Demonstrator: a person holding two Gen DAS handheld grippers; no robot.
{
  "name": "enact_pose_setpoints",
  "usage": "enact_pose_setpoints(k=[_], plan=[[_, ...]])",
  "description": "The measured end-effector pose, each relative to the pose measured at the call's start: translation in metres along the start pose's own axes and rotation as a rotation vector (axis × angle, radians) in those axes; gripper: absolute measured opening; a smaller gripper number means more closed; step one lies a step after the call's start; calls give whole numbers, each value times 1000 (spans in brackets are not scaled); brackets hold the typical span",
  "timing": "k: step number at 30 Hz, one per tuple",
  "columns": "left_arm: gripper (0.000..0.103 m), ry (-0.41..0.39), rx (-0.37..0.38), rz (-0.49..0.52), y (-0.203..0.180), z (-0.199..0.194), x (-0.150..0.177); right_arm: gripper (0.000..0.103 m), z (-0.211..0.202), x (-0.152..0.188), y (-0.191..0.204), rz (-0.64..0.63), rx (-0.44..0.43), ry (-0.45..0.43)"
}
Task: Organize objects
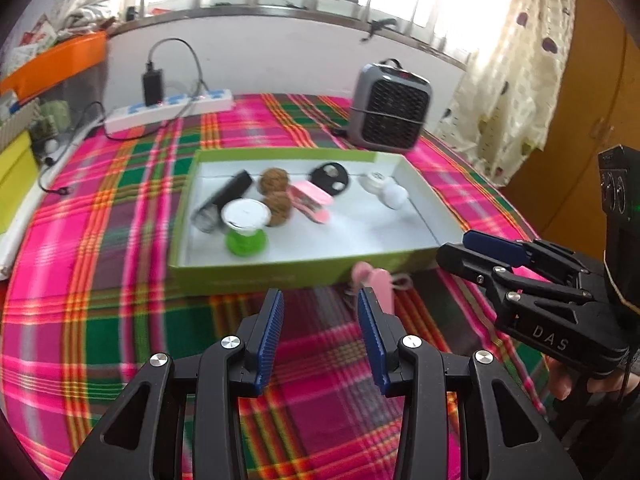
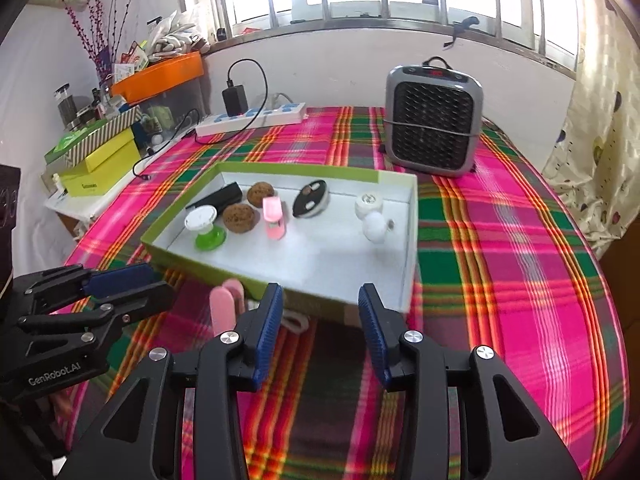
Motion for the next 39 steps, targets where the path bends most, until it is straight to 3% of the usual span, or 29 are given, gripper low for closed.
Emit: enact_pose_setpoints(k=[4,10,32,39], plan=[[39,51,63,11,-11,13,4,41,-3,12,-7,14,10,3],[40,79,71,19,-21,25,5,41,-2,25,-15,40,3,17],[40,108,-7,11,-26,46,-8,42,4,40,-21,53,-11,48],[27,99,-3,1,-24,43,-7,42,9,40,-19,50,-11,61]])
Point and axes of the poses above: each gripper's, at about its wrist camera, not at the fingertips, and z roughly the way its jaws point, y to its left, x to its underside, the point moved 6 cm from there along z, roughly the way its jaws point, and after that the axes turned 15 degrees about y, right-handed, at the moved point
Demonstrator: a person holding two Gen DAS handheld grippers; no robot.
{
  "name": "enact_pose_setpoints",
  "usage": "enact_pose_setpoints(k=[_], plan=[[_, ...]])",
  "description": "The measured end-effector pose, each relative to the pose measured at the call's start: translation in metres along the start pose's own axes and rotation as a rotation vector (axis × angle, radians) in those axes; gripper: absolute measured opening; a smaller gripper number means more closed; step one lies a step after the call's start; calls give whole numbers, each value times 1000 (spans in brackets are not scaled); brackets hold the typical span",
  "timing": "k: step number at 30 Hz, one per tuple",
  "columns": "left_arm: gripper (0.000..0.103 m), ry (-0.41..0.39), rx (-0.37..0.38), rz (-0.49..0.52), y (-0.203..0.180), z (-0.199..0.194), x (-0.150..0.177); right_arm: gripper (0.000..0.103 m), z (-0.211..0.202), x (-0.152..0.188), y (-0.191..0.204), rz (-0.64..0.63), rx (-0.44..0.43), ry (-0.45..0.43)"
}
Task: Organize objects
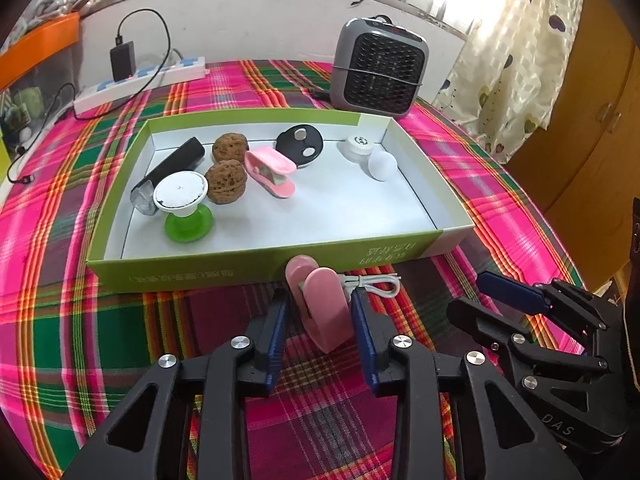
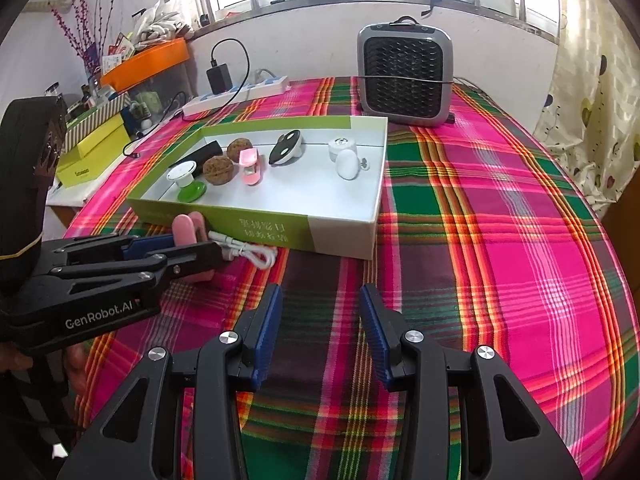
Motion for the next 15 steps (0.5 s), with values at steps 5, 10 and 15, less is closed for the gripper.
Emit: enact_pose_setpoints(k=[5,10,15], plan=[[23,-1,-5,8,0,-2,3,42,2,0,3,-5,-5,6],[22,-7,-7,4,4,-7,6,42,3,-3,8,-21,-17,7],[22,-10,-21,-10,13,-12,9,42,7,-9,14,-43,-35,11]])
Point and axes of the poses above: each gripper's, at about its wrist camera, not at the fingertips, and z roughly the way its jaws point, y to its left, x to its underside, the point moved 6 cm from there along z, roughly the way its jaws point, and after that the axes turned 15 degrees about y, right-handed, at the moved point
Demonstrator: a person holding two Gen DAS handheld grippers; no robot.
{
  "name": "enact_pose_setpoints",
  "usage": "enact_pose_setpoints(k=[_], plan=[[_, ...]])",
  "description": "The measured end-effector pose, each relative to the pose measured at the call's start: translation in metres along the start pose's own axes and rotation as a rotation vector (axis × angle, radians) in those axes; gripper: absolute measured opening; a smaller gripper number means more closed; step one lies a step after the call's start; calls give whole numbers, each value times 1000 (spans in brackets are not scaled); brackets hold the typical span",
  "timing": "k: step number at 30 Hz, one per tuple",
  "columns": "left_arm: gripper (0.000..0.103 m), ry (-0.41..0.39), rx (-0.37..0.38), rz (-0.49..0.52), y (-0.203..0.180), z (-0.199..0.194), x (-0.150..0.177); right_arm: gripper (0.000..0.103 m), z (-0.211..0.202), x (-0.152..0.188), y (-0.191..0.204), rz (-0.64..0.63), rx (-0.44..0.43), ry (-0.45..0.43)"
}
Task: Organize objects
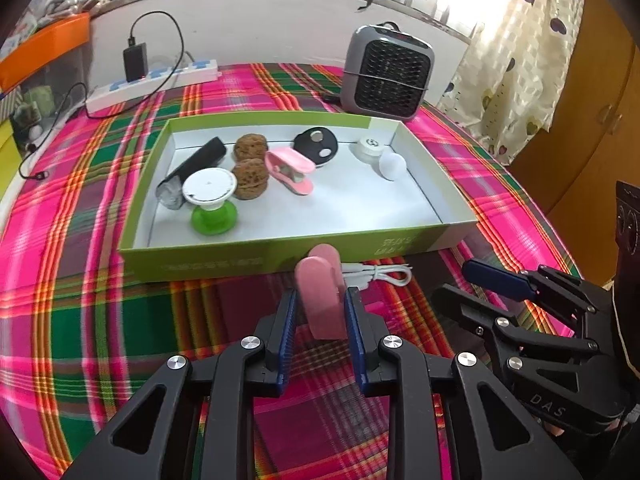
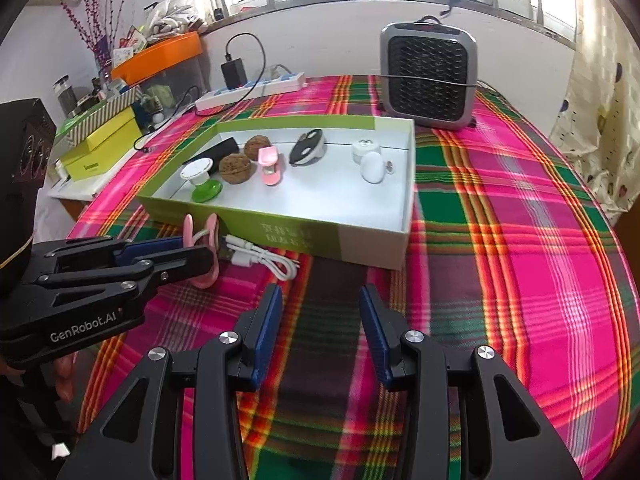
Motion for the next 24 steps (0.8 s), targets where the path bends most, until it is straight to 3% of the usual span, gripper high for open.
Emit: enact_pose_setpoints(k=[24], plan=[[22,-2,-34,-38,29,-8,9,42,22,-18,29,-146,-73,57]])
Point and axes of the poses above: each gripper's, at about its wrist camera, not at the fingertips, and z roughly the way its jaws point, y to its left, x to its underside, the point moved 6 cm from there along z, roughly the way its jaws point, and after that the axes turned 15 degrees about y, right-handed, at the moved point
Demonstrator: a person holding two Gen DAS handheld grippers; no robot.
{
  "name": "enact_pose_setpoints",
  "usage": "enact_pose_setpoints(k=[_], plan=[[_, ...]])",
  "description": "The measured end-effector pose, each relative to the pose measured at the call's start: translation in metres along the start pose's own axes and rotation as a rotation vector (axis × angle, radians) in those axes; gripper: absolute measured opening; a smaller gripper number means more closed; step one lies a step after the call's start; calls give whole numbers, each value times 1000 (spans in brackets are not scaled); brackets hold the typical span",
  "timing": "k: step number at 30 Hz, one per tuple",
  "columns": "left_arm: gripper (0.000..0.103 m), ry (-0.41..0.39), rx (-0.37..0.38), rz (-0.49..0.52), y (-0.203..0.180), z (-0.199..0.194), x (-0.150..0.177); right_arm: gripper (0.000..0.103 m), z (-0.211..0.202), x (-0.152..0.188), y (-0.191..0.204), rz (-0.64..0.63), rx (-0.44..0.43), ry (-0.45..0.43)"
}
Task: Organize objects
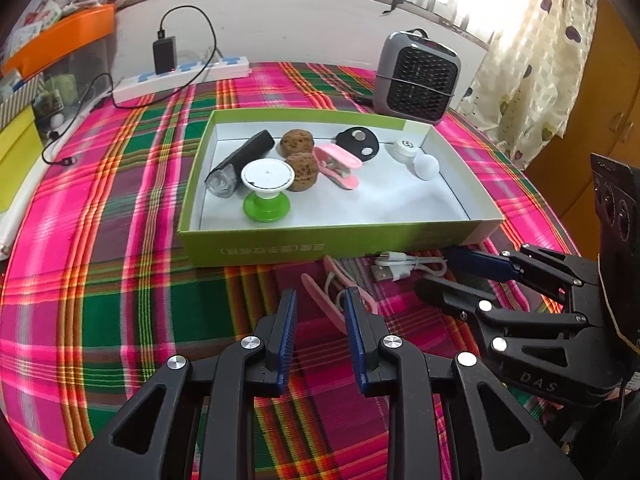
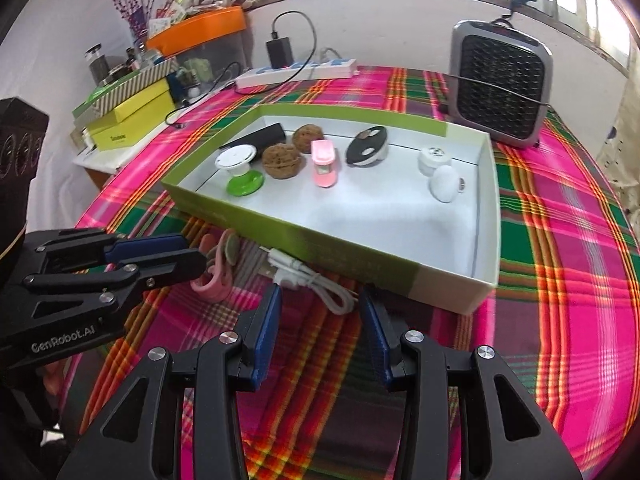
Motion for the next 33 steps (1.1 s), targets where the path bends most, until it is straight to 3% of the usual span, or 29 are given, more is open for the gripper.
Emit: enact_pose_setpoints(k=[8,15,30,33], plan=[[22,3,-10,-13,7,0,1,42,1,7,14,-76,-37,26],[22,-1,-6,-15,7,-3,2,42,1,-1,12,-81,21,16],[22,-2,4,-27,11,-6,4,41,11,-6,26,-136,31,32],[22,-1,8,-30,11,-7,5,30,11,-5,28,-134,29,31]])
Point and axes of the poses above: each gripper's, at about its wrist camera, not at the fingertips, and z roughly the way its jaws point, y to its left, x to its underside, the point moved 6 cm from there along z, roughly the way its jaws point, and after that the axes turned 15 degrees about y, right-handed, at the moved point
